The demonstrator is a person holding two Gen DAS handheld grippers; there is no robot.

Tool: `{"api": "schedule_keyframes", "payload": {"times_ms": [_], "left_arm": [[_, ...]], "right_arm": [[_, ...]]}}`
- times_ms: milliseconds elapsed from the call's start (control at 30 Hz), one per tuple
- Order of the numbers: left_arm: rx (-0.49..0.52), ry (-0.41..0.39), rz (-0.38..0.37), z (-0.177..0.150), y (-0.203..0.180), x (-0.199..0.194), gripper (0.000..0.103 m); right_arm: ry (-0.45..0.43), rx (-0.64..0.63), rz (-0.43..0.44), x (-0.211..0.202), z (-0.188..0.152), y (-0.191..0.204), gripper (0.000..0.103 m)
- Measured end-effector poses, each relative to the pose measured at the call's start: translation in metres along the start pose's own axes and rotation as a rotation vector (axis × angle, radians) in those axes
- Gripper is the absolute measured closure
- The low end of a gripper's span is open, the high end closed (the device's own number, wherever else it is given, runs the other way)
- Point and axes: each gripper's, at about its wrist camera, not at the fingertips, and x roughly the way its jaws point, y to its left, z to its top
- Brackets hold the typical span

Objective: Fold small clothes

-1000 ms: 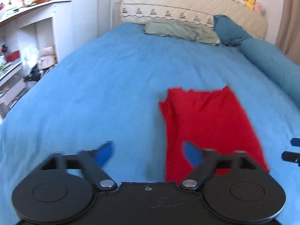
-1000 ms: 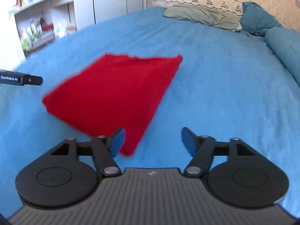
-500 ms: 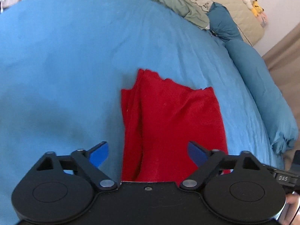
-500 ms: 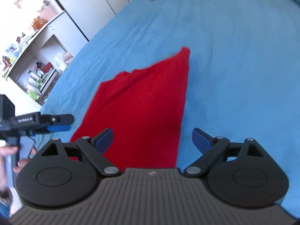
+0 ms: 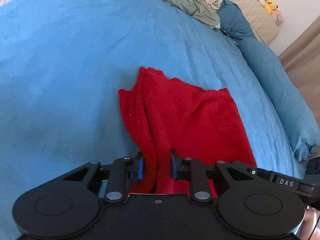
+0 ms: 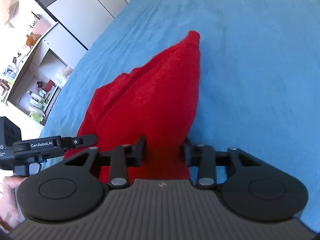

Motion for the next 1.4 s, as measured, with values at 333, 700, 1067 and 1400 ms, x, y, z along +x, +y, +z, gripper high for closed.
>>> {"api": "schedule_keyframes", "payload": {"times_ms": [333,700,1067,1400], "left_arm": [[0.132,-0.078,-0.025,-0.038,-0.085,-0.073,0.078],[0.198,-0.06,-0.046,-0.163,-0.169,-0.071,0.078],[0.301,-0.136,0.165,-0.206,-0.183,-0.081,0.025],[0.29,-0.109,0.29,-0.226,-0.166,-0.053,0.024]], "right_arm": [[-0.071,-0.136,-0.003,-0.113,-0.011,0.026,0.062],[-0.056,-0.16,-0.072,-0.227,-0.101,-0.037,0.061],[-0.094,-0.187,-0.14,-0.25,-0.148,-0.076,0.013],[-0.076,-0.182,-0.273,-0.24,-0.176,-0.103,0.012]]}}
